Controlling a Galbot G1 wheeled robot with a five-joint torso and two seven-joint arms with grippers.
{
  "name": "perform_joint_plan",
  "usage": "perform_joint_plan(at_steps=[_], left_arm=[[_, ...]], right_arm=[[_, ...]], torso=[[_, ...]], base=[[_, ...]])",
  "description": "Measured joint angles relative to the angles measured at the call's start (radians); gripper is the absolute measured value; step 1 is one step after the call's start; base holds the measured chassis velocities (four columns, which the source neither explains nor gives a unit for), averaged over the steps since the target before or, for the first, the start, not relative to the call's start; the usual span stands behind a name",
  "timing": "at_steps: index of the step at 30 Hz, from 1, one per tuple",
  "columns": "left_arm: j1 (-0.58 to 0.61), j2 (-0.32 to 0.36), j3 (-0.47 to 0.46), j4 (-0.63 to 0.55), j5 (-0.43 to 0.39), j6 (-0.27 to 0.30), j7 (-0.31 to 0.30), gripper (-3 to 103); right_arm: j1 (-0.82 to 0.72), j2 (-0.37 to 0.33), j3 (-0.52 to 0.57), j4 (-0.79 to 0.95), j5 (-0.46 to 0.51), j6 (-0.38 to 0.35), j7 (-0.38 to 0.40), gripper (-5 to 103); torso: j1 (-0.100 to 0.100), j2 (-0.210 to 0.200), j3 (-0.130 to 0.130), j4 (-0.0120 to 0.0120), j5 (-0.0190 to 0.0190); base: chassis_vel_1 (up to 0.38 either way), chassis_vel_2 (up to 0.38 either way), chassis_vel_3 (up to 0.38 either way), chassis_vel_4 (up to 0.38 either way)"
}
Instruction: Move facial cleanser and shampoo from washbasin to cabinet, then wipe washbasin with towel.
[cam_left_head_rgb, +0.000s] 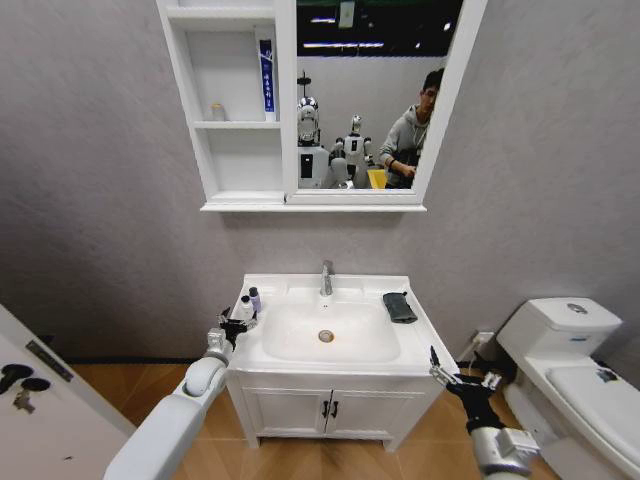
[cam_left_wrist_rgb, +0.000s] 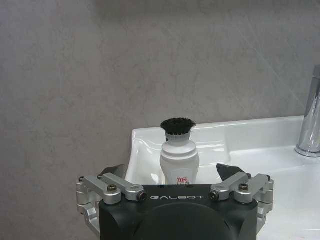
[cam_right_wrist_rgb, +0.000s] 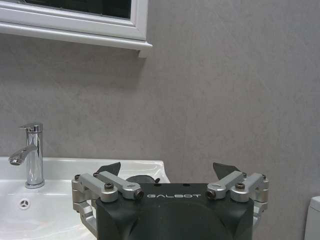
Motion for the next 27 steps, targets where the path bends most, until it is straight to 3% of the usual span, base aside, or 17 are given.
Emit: perform_joint_plan(at_steps=[3, 7, 9, 12, 13, 19, 27], left_arm=[[-0.003, -0.01, -0.002, 0.007, 0.004, -0.001, -0.02, 101], [-0.004, -0.018, -0.008, 0.015, 0.007, -0.001, -0.036, 87], [-0.003, -0.018, -0.009, 0.016, 0.008, -0.001, -0.036, 87], [-0.002, -0.018, -0.009, 0.016, 0.009, -0.003, -0.031, 70], [-0.002, -0.018, -0.009, 0.016, 0.009, -0.003, -0.031, 70], [-0.005, -0.021, -0.004, 0.018, 0.01, -0.008, -0.015, 43], [-0.006, -0.023, 0.005, 0.015, 0.011, -0.011, -0.003, 28]], right_arm=[[-0.006, 0.003, 0.0, 0.003, -0.004, 0.002, 0.0, 100], [-0.007, 0.004, 0.0, 0.005, -0.006, 0.004, 0.002, 100], [-0.007, 0.004, 0.0, 0.006, -0.006, 0.004, 0.003, 100], [-0.008, 0.005, 0.001, 0.006, -0.007, 0.004, 0.003, 100], [-0.008, 0.005, 0.001, 0.006, -0.007, 0.004, 0.003, 100], [-0.005, 0.004, 0.003, 0.004, -0.007, 0.004, 0.006, 100], [-0.006, 0.009, 0.005, 0.002, -0.009, 0.005, 0.01, 100]], torso=[[0.0, 0.0, 0.0, -0.0001, -0.0002], [0.0, 0.0, 0.0, 0.0, -0.0001], [0.0, 0.0, 0.0, 0.0, -0.0001], [0.0, 0.0, 0.0, 0.0, -0.0001], [0.0, 0.0, 0.0, 0.0, -0.0001], [0.0, 0.0, 0.0, 0.0, -0.0001], [0.0, 0.0, 0.0, 0.0, -0.0002]], base=[[0.0, 0.0, 0.0, 0.0], [0.0, 0.0, 0.0, 0.0], [0.0, 0.0, 0.0, 0.0], [0.0, 0.0, 0.0, 0.0], [0.0, 0.0, 0.0, 0.0], [0.0, 0.0, 0.0, 0.0], [0.0, 0.0, 0.0, 0.0]])
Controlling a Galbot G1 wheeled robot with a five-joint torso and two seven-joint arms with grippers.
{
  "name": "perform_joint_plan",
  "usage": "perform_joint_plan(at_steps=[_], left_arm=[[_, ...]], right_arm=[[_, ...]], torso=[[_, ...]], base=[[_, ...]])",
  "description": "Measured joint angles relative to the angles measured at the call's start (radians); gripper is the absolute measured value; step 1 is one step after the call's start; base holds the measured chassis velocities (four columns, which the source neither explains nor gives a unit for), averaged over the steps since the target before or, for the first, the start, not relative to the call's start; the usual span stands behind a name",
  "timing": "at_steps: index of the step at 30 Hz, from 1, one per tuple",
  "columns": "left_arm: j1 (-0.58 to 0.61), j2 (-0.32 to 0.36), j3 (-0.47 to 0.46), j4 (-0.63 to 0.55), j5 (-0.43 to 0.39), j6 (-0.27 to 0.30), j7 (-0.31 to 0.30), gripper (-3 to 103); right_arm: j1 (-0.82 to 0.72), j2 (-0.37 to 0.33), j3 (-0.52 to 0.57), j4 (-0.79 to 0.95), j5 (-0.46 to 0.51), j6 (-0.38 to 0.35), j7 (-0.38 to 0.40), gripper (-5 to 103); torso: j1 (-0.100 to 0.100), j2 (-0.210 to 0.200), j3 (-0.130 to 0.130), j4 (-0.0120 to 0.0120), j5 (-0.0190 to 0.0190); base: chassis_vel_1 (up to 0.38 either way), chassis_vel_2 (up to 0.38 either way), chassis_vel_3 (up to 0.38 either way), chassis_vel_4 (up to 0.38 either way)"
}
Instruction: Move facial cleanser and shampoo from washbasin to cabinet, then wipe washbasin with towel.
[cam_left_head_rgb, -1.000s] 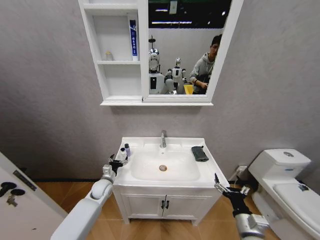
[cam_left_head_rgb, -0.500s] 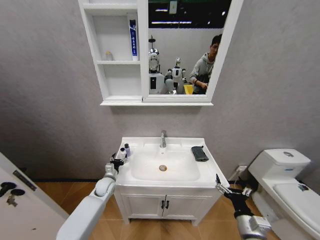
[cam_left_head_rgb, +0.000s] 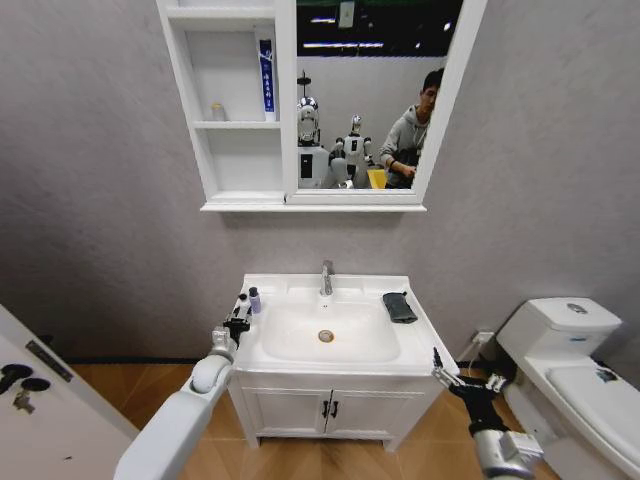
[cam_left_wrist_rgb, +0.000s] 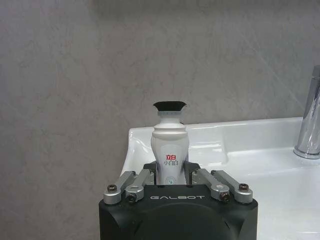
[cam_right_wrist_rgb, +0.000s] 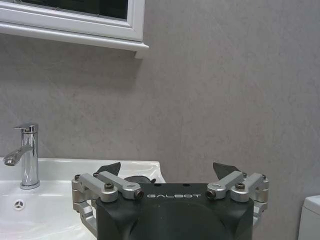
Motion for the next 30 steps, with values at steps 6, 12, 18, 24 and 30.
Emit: perform_joint_plan(at_steps=[6, 12, 18, 24, 30], left_arm=[[0.015, 0.012, -0.006, -0.022, -0.001, 0.0, 0.003, 28], [0.028, 0.03, -0.025, -0.052, -0.005, 0.0, 0.004, 28], [0.029, 0.106, -0.055, -0.135, -0.055, 0.016, 0.002, 28], [0.003, 0.229, -0.082, -0.232, -0.136, 0.044, -0.008, 27], [-0.125, 0.372, -0.095, -0.331, -0.301, 0.09, -0.053, 27]], right_arm=[[0.0, 0.005, -0.003, -0.001, -0.005, 0.001, 0.001, 100], [0.0, 0.009, -0.007, -0.001, -0.009, 0.001, 0.001, 100], [0.003, 0.011, -0.01, 0.001, -0.012, 0.002, 0.001, 100], [0.008, 0.013, -0.019, 0.003, -0.012, 0.002, 0.001, 100], [0.018, 0.011, -0.03, 0.007, -0.012, -0.001, 0.001, 100]], torso=[[0.0, 0.0, 0.0, 0.0, 0.0], [0.0, 0.0, 0.0, 0.0, -0.0001], [0.0, 0.0, 0.0, 0.0001, -0.0002], [0.0, 0.0, 0.0, 0.0001, 0.0], [0.0, 0.0, 0.0, 0.0001, 0.0]], base=[[0.0, 0.0, 0.0, 0.0], [0.0, 0.0, 0.0, 0.0], [0.0, 0.0, 0.0, 0.0], [0.0, 0.0, 0.0, 0.0], [0.0, 0.0, 0.0, 0.0]])
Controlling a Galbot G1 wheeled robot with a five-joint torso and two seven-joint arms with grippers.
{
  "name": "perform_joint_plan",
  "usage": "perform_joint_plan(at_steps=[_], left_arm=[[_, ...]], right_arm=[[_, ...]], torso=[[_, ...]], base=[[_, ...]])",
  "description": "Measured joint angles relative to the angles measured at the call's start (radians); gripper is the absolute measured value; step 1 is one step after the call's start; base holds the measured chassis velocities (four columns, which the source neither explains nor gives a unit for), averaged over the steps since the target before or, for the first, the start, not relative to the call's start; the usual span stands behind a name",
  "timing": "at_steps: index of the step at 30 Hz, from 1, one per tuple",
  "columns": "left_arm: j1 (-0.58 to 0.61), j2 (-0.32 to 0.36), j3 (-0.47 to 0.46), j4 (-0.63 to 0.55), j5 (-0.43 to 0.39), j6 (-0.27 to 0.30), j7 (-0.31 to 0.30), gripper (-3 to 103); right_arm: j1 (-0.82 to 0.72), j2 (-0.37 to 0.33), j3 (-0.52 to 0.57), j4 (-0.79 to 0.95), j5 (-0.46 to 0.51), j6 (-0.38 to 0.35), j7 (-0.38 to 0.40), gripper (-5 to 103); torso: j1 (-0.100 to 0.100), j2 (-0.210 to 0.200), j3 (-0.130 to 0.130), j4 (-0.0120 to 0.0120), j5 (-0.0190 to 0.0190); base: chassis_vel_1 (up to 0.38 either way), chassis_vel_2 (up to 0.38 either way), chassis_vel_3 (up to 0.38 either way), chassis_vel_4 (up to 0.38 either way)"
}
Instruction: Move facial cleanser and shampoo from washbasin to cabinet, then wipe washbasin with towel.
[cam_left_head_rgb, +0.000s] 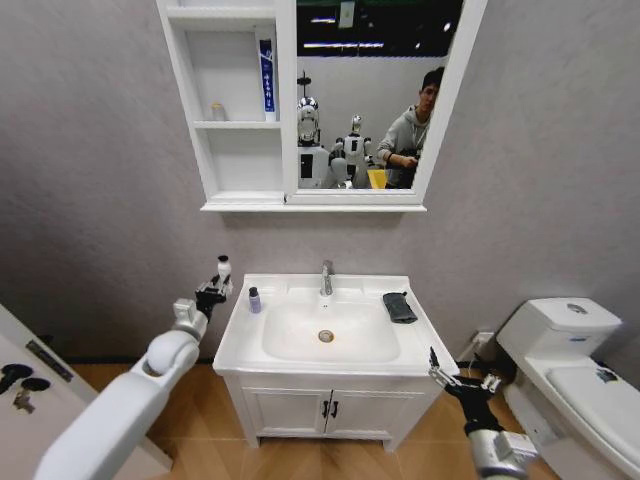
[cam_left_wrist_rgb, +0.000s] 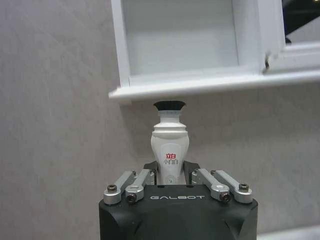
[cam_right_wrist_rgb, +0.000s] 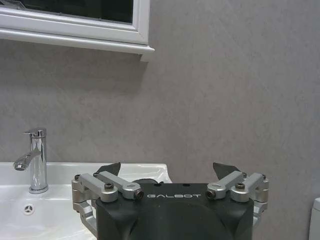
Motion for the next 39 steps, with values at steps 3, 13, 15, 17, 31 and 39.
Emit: perform_joint_plan(at_steps=[3, 13, 15, 17, 31, 39], left_arm=[[-0.073, 0.036, 0.018, -0.021, -0.067, 0.017, -0.024, 27], [-0.347, 0.122, 0.158, -0.012, -0.186, 0.052, -0.045, 27], [-0.442, 0.125, 0.208, 0.013, -0.207, 0.057, -0.047, 27], [-0.493, 0.124, 0.236, 0.028, -0.218, 0.061, -0.047, 27], [-0.798, -0.005, 0.463, 0.261, -0.27, 0.084, -0.089, 27], [-0.867, -0.093, 0.511, 0.333, -0.249, 0.1, -0.146, 27]], right_arm=[[0.001, -0.002, 0.0, 0.002, 0.001, 0.0, 0.0, 100], [0.007, -0.002, -0.002, 0.005, 0.002, -0.002, -0.001, 100], [0.009, -0.002, -0.003, 0.005, 0.002, -0.002, -0.001, 100], [0.01, -0.002, -0.003, 0.005, 0.002, -0.002, -0.001, 100], [0.023, 0.003, 0.001, -0.008, 0.007, -0.001, -0.002, 100], [0.027, 0.008, 0.002, -0.018, 0.009, 0.005, -0.002, 100]], torso=[[0.0, 0.0, 0.0, 0.0, -0.0001], [0.0, 0.0, 0.0, 0.0, 0.0], [0.0, 0.0, 0.0, -0.0001, 0.0], [0.0, 0.0, 0.0, -0.0001, 0.0003], [0.0, 0.0, 0.0, -0.0001, 0.0], [0.0, 0.0, 0.0, -0.0003, 0.0003]], base=[[0.0, 0.0, 0.0, 0.0], [0.0, 0.0, 0.0, 0.0], [0.0, 0.0, 0.0, 0.0], [0.0, 0.0, 0.0, 0.0], [0.0, 0.0, 0.0, 0.0], [0.0, 0.0, 0.0, 0.0]])
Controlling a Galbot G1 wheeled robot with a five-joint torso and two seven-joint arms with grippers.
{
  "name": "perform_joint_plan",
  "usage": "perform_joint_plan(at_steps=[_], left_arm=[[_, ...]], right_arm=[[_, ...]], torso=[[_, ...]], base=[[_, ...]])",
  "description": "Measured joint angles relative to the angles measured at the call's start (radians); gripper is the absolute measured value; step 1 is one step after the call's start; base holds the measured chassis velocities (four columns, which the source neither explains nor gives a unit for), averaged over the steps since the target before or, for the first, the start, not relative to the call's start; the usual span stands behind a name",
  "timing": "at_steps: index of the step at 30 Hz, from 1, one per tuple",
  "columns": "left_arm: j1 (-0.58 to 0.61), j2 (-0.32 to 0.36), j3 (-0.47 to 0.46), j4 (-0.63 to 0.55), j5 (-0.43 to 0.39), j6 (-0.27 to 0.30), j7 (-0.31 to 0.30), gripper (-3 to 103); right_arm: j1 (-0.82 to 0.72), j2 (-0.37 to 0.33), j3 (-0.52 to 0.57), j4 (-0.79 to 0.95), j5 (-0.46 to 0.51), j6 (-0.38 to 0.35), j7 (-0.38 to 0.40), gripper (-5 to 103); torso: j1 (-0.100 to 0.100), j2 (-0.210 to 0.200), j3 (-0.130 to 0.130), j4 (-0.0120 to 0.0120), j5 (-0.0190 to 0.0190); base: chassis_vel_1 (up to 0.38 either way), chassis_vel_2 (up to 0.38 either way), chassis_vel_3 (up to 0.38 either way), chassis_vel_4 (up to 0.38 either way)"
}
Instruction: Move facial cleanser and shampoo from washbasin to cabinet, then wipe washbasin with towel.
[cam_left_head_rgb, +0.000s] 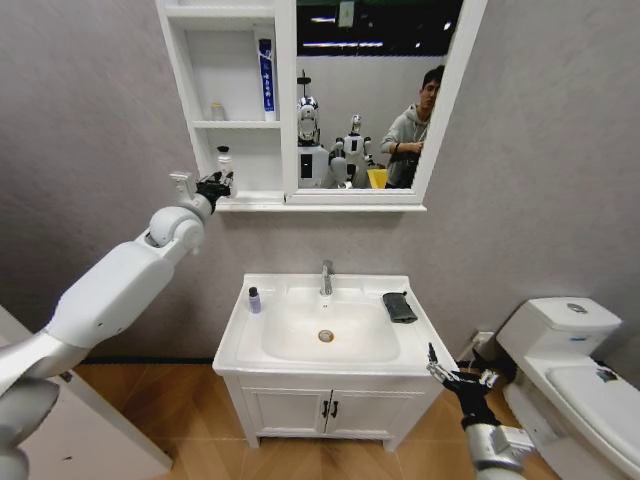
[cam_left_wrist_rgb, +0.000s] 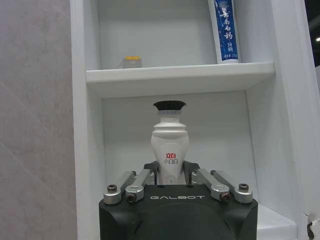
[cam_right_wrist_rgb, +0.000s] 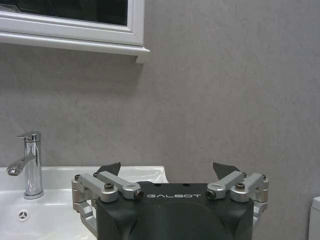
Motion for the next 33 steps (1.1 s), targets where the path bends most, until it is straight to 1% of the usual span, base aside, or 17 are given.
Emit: perform_joint_plan(at_steps=[5, 10, 14, 20, 24, 31, 32, 33], left_arm=[[-0.025, -0.046, 0.013, 0.069, 0.069, -0.005, 0.002, 27], [-0.034, -0.073, 0.014, 0.121, 0.101, -0.006, 0.004, 27], [-0.039, -0.084, 0.014, 0.144, 0.112, -0.006, 0.005, 27], [-0.046, -0.121, 0.004, 0.217, 0.129, -0.014, 0.012, 27], [-0.046, -0.134, 0.001, 0.239, 0.139, -0.018, 0.016, 27], [-0.04, -0.131, 0.0, 0.235, 0.147, -0.019, 0.019, 25], [-0.038, -0.128, -0.001, 0.231, 0.147, -0.018, 0.02, 30], [-0.038, -0.128, -0.001, 0.231, 0.147, -0.018, 0.02, 30]], right_arm=[[0.0, 0.001, 0.002, -0.005, 0.002, 0.008, 0.0, 100], [-0.001, 0.001, 0.004, -0.008, 0.004, 0.011, 0.0, 100], [-0.002, -0.001, 0.005, -0.008, 0.005, 0.011, 0.0, 100], [-0.004, -0.001, 0.006, -0.009, 0.005, 0.011, 0.001, 100], [-0.005, -0.001, 0.009, -0.009, 0.005, 0.012, 0.001, 100], [-0.006, -0.001, 0.011, -0.009, 0.006, 0.013, 0.001, 100], [-0.006, -0.001, 0.011, -0.009, 0.006, 0.013, 0.001, 100], [-0.006, -0.001, 0.011, -0.009, 0.006, 0.013, 0.001, 100]], torso=[[0.0, 0.0, 0.0, 0.0002, -0.0001], [0.0, 0.0, 0.0, 0.0002, -0.0002], [0.0, 0.0, 0.0, 0.0003, -0.0002], [0.0, 0.0, 0.0, 0.0002, -0.0002], [0.0, 0.0, 0.0, 0.0002, -0.0002], [0.0, 0.0, 0.0, 0.0002, -0.0002], [0.0, 0.0, 0.0, 0.0002, -0.0002], [0.0, 0.0, 0.0, 0.0002, -0.0002]], base=[[0.0, 0.0, 0.0, 0.0], [0.0, 0.0, 0.0, 0.0], [0.0, 0.0, 0.0, 0.0], [0.0, 0.0, 0.0, 0.0], [0.0, 0.0, 0.0, 0.0], [0.0, 0.0, 0.0, 0.0], [0.0, 0.0, 0.0, 0.0], [0.0, 0.0, 0.0, 0.0]])
